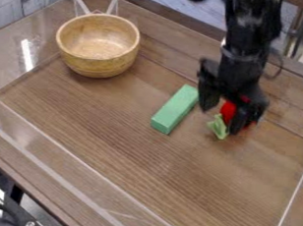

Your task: Move the red fruit to the right

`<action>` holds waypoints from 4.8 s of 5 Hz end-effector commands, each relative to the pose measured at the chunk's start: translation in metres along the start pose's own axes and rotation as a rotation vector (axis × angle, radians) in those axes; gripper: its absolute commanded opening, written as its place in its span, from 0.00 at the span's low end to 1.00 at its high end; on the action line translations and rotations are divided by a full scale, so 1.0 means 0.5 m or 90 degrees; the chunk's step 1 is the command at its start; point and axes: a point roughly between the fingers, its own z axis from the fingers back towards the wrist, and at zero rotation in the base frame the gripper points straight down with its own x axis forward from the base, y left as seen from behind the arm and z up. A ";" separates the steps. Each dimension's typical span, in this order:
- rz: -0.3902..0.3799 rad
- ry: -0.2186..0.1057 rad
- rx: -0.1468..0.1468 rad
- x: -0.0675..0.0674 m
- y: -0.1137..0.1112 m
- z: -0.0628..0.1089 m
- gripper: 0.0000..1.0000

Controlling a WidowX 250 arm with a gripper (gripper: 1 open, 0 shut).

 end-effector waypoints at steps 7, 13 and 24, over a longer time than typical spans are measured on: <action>0.122 -0.130 0.025 -0.044 0.137 0.065 1.00; 0.219 -0.129 0.025 -0.007 0.086 0.083 1.00; 0.190 -0.091 0.066 -0.103 0.093 0.055 1.00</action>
